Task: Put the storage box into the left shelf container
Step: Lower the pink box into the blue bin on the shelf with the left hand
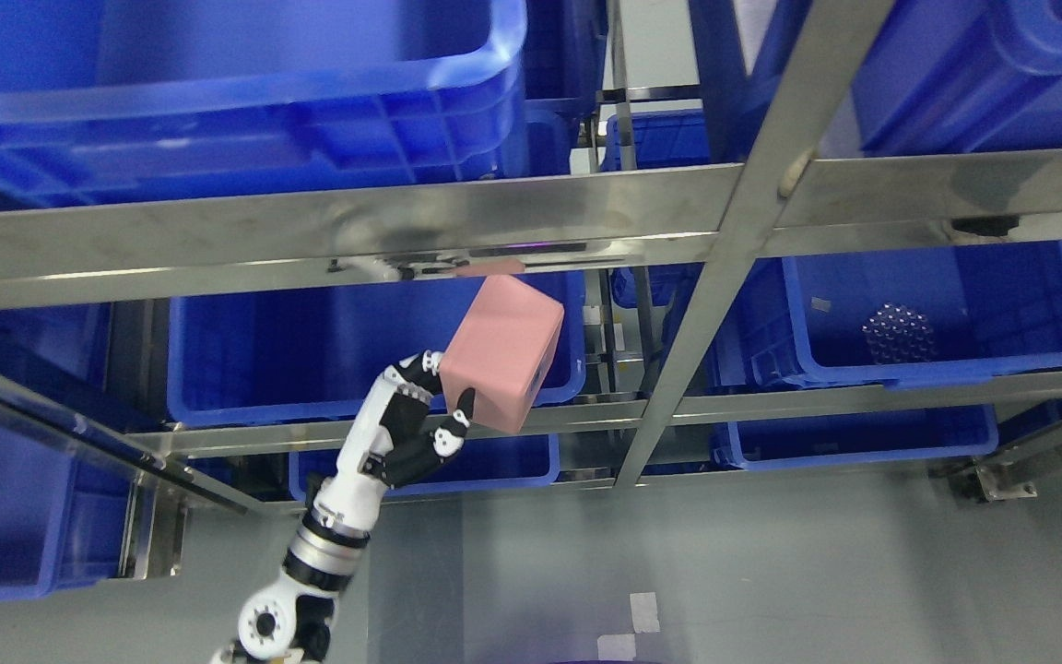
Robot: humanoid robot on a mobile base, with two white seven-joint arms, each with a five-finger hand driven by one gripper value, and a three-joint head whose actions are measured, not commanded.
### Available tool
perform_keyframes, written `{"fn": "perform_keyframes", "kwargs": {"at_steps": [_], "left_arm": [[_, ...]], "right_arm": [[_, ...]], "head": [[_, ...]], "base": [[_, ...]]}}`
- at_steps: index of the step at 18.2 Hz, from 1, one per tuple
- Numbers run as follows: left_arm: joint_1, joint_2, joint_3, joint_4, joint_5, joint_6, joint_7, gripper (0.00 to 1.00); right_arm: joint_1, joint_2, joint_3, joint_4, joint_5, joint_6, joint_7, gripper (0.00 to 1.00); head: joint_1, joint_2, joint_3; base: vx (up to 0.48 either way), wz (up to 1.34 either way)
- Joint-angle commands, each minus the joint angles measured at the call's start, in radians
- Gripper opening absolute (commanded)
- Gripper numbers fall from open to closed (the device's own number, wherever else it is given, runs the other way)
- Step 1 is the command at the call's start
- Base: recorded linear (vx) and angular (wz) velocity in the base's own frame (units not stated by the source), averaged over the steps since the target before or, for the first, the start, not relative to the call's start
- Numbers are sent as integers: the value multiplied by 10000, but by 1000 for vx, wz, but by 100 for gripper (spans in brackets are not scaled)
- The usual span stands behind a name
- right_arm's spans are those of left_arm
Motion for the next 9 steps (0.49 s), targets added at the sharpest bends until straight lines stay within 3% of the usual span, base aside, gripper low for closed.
{"fn": "perform_keyframes", "kwargs": {"at_steps": [1,4,9], "left_arm": [[-2603,664,1508,2901,-1200,313,-415,6],[-3769,1108,1508,3929,-1689,865,-400,6],[-5136,1140,1555,5741,-3924,790,-446,6]], "right_arm": [[-33,-174,0,-175,-215,6,39,100],[-48,-174,0,-175,-215,6,54,100],[-48,-174,0,-175,-215,6,39,100]], "head": [[0,0,0],[0,0,0],[0,0,0]], "base": [[69,-238],[41,-133],[11,-38]]}}
